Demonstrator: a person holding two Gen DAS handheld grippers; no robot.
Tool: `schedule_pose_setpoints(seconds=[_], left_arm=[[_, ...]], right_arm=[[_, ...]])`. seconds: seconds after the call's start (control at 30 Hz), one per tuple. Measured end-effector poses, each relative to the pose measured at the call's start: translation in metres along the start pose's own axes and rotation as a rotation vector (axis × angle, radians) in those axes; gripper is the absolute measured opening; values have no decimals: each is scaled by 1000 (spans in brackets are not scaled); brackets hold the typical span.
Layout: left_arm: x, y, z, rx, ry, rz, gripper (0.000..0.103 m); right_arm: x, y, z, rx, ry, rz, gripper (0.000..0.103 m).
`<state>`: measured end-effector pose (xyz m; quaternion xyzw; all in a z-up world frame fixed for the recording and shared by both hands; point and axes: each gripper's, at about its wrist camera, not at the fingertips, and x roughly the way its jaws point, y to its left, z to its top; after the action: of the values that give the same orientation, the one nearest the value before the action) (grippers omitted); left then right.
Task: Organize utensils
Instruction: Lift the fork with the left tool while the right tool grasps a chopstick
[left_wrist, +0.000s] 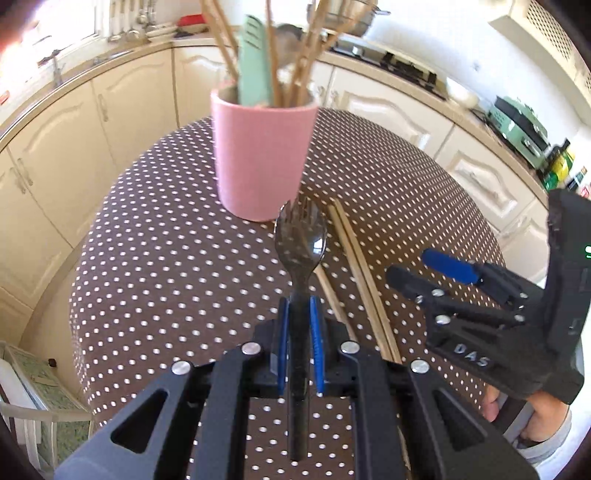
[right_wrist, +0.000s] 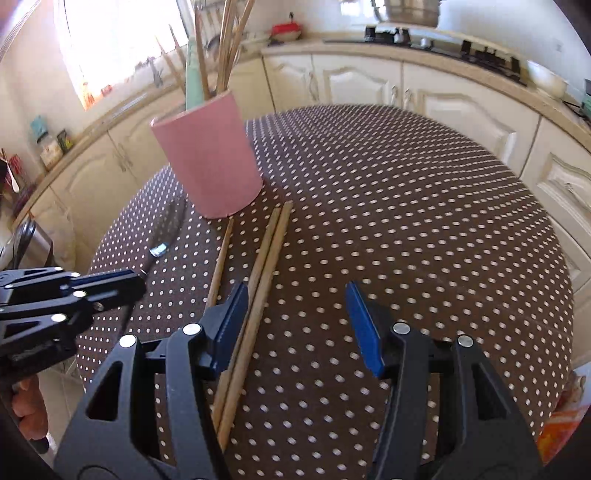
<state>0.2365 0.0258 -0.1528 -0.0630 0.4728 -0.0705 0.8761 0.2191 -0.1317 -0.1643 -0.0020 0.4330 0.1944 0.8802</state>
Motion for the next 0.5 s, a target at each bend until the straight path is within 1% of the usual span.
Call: schedule_pose_setpoints(seconds=[0.03,0.1,0.13,0.2,0.37,0.43,0.5], left_arm=[[-3,4,-4,-3,-9,3,11],[-7,12,-3,-15,-24,-3,11],[-10,16,-3,-21,-29,-4,11],[-12,21,-4,-31,-43,0,11],[-20,30,-3,-51,-83,-13,11],[-23,34,-3,-57,-95,-22,11],[-25,36,-2,-59,-99,-27,11]], right_arm=[[4,2,2,-8,15,-2,51],[12,7,5,-25,50,-17,38],[17,8,6,-29,74,-23,35],[22,9,7,-35,95,-48,35],[26,16,13,-63,133,-65,33],[30,22,17,-77,160,-61,32],[39,27,22,-91,211,-35,30]])
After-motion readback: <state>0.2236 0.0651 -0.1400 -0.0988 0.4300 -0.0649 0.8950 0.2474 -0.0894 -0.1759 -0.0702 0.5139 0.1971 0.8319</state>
